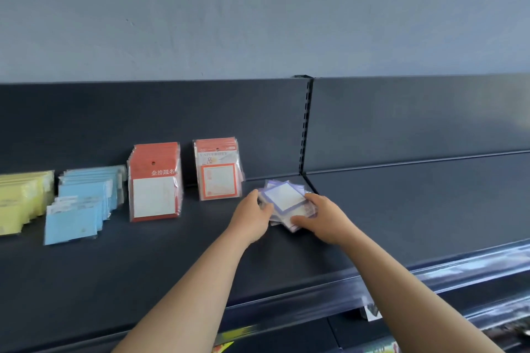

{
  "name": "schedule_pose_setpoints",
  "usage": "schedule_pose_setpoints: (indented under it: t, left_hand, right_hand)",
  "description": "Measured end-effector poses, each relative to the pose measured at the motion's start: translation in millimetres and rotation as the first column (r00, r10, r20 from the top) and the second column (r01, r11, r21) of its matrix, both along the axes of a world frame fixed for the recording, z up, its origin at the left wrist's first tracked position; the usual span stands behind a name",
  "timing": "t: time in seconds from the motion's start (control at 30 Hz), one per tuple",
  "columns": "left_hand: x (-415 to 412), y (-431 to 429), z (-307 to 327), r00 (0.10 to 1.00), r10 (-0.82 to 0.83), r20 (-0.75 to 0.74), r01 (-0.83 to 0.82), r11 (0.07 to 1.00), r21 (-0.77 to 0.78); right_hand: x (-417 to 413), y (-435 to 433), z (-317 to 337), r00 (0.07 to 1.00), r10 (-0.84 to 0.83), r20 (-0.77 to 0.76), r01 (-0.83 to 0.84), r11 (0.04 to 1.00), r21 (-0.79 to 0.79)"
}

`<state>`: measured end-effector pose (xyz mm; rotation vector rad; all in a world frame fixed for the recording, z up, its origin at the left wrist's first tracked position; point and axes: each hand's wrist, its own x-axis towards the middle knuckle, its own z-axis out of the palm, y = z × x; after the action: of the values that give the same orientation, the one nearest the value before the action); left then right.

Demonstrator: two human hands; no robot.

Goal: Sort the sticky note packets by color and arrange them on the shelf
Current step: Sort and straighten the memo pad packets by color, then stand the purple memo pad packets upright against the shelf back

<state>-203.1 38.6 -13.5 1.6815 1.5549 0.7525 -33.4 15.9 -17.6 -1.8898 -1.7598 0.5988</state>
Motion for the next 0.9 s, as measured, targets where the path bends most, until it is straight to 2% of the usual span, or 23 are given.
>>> schedule_pose_setpoints:
  t: [0.17,0.23,0.33,0.43,0.5,0.57,0.63,0.73,0.83,0.9]
  left_hand:
    - [10,2,4,0.978,0.193,-0.079,-0.194,0.981,0.002]
    - [5,0,3,0.974,0.213,-0.077,-0.213,0.977,0.001]
    - [-5,1,-2,0.979,0.202,0.021,-0.202,0.979,-0.019]
    - [-10,-4,-1,0.968,0.208,0.139,-0.204,0.978,-0.045]
    - [-15,-5,-1,0.981,0.149,0.121,-0.141,0.988,-0.069]
    - [-20,-8,2,0.995,0.059,0.086,-0.050,0.993,-0.104]
    - [-24,-11,8,0.992,0.040,0.119,-0.032,0.997,-0.073]
    - [-25,-18,21,0.984,0.099,0.149,-0.111,0.991,0.078]
    - [-25,-26,28,0.999,0.042,0.024,-0.044,0.996,0.073]
    - [-34,-30,27,0.997,0.072,0.020,-0.073,0.995,0.063]
  right_hand:
    - [15,11,-5,0.990,0.092,-0.106,-0.094,0.995,-0.015]
    - [21,14,-2,0.974,0.153,-0.164,-0.164,0.985,-0.056]
    - [30,21,1,0.953,0.169,-0.252,-0.191,0.980,-0.065]
    - [35,25,0,0.959,0.128,-0.251,-0.137,0.990,-0.020]
    - [36,25,1,0.938,0.121,-0.325,-0.127,0.992,0.003]
    - [37,23,5,0.875,0.153,-0.459,-0.153,0.988,0.037]
    - [38,21,12,0.833,0.227,-0.505,-0.231,0.971,0.055]
    - [31,18,22,0.791,0.325,-0.518,-0.343,0.937,0.064]
    - [24,19,26,0.787,0.263,-0.558,-0.238,0.964,0.119]
    - [26,22,25,0.853,0.161,-0.497,-0.120,0.986,0.114]
